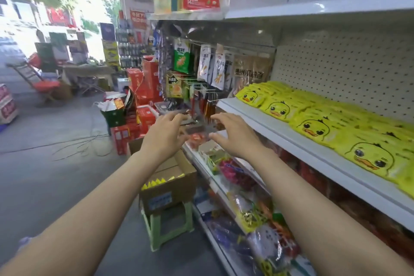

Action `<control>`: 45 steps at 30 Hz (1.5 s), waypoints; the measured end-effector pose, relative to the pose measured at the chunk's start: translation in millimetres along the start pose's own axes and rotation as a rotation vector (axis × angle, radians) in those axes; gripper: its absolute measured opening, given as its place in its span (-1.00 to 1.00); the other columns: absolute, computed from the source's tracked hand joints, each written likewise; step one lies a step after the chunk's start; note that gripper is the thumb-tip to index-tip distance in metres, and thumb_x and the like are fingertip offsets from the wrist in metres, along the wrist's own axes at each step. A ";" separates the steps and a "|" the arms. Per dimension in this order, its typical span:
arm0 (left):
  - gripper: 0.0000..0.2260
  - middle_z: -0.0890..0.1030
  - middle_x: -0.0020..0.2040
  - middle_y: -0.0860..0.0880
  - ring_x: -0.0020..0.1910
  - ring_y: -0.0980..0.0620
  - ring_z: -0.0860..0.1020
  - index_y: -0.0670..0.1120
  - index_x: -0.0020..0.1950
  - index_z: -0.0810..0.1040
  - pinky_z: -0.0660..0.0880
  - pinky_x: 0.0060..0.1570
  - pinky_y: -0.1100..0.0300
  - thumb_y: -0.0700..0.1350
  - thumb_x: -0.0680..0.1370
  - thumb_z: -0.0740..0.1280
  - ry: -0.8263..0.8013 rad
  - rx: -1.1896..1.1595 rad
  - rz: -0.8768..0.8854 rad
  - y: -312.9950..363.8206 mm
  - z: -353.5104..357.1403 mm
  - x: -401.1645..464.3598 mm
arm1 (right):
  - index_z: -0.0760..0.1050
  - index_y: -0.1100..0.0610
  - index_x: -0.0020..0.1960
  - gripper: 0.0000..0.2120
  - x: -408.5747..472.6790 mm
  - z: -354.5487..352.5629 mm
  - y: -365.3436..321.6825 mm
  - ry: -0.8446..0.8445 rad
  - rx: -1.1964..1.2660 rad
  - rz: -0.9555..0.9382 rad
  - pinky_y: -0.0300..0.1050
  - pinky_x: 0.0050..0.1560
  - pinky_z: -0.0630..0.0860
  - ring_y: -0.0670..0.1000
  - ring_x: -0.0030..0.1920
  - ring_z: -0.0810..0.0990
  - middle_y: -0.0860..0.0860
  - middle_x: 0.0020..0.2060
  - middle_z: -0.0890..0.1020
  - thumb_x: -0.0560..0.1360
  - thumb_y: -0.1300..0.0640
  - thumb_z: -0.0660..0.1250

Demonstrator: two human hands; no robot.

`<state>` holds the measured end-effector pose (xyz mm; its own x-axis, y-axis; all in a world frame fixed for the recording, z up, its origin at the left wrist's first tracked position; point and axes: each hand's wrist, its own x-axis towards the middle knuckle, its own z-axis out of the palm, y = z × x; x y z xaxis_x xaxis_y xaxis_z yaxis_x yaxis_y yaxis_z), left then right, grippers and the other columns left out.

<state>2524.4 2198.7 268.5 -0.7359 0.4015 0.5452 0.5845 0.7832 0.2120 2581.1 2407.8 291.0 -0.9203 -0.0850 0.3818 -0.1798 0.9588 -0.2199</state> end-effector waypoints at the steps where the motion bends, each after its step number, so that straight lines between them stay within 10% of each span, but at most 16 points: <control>1: -0.55 0.49 0.27 -0.06 0.26 -0.11 0.43 -0.01 0.33 0.42 0.45 0.17 0.02 -0.01 0.47 0.42 -0.004 0.012 -0.002 -17.2 2.7 5.6 | 0.32 -0.02 0.47 -0.49 15.6 11.9 -4.9 0.001 0.003 0.000 -0.02 0.42 0.25 0.03 0.44 0.30 -0.05 0.42 0.39 0.56 -0.13 0.29; 24: -0.50 0.47 0.25 -0.11 0.25 -0.15 0.41 -0.03 0.38 0.39 0.39 0.21 0.02 -0.01 0.48 0.41 -0.507 -0.101 -0.256 -356.1 283.4 178.4 | 0.35 0.08 0.45 -0.49 354.7 376.2 71.6 -0.528 0.162 0.205 -0.05 0.34 0.26 0.14 0.41 0.31 0.10 0.39 0.42 0.56 -0.06 0.33; 34: -0.51 0.52 0.22 -0.12 0.25 -0.14 0.45 0.02 0.32 0.46 0.41 0.20 0.05 0.09 0.44 0.46 -1.013 -0.307 -0.347 -434.4 451.6 148.2 | 0.38 0.11 0.44 -0.46 336.8 549.4 125.6 -0.940 0.212 0.536 -0.02 0.24 0.41 0.17 0.34 0.45 0.16 0.35 0.48 0.55 -0.12 0.33; 45: -0.45 0.58 0.17 -0.15 0.10 -0.12 0.56 -0.12 0.28 0.55 0.38 0.03 0.23 0.08 0.37 0.52 -1.388 -0.571 -0.253 -489.0 589.8 110.5 | 0.42 0.15 0.41 -0.48 287.1 681.3 152.0 -0.998 0.349 1.002 -0.08 0.23 0.43 0.15 0.33 0.49 0.15 0.33 0.53 0.52 -0.04 0.40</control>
<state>1955.7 2140.0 -253.4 -0.3729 0.6584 -0.6538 0.2076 0.7460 0.6328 2052.8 2344.4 -244.5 -0.5358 0.2781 -0.7973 0.7298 0.6274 -0.2716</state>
